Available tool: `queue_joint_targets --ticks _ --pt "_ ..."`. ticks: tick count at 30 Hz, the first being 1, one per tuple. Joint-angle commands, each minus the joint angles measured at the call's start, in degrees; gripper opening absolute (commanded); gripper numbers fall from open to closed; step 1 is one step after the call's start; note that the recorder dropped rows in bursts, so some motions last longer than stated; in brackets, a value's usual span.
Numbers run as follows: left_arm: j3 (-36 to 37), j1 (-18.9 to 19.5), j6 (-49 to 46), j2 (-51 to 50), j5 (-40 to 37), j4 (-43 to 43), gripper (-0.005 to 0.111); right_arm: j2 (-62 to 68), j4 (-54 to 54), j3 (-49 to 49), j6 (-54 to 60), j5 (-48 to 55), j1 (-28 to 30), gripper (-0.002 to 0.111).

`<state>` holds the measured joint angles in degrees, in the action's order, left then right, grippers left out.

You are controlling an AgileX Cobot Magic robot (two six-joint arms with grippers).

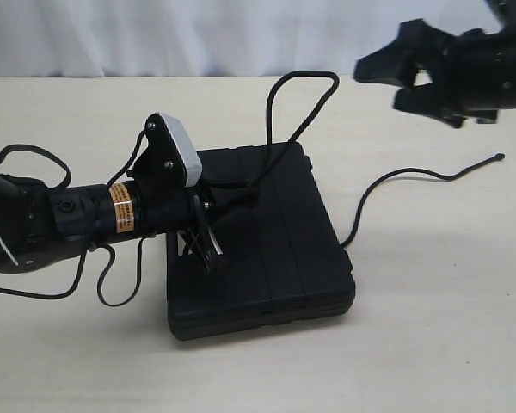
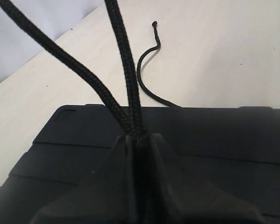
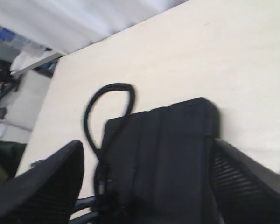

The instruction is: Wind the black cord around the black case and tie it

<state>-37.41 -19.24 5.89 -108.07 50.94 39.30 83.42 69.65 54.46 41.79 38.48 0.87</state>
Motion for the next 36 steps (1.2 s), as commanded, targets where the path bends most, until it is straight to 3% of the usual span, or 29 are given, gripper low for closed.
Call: queue_joint_targets --ticks 1,6,13,16,26,29,36 --pt "-0.1 -0.1 -3.4 -0.1 0.6 1.4 0.000 -3.4 -29.4 0.2 -19.2 -2.5 7.6 0.070" --pt "-0.1 -0.1 -5.5 -0.1 0.4 3.7 0.000 -0.4 -51.6 0.2 -40.4 -6.2 8.3 0.070" --pt "-0.1 -0.1 -5.9 -0.1 0.3 3.7 0.000 11.2 -52.6 7.1 -42.1 -0.6 8.3 0.062" --pt "-0.1 -0.1 -5.9 -0.1 0.2 3.7 0.000 16.9 -56.5 12.8 -49.6 3.1 8.2 0.062" --pt "-0.1 -0.1 -5.9 -0.1 -0.6 3.6 0.000 29.3 -90.1 22.8 -88.3 1.1 -2.0 0.062" --pt "-0.1 -0.1 -5.9 -0.1 -1.3 3.6 0.000 32.0 -92.6 22.8 -100.1 -2.5 -2.4 0.062" --pt "-0.1 -0.1 -5.9 -0.1 -1.1 3.6 0.000 37.2 -92.9 22.8 -108.8 -11.8 -2.3 0.068"
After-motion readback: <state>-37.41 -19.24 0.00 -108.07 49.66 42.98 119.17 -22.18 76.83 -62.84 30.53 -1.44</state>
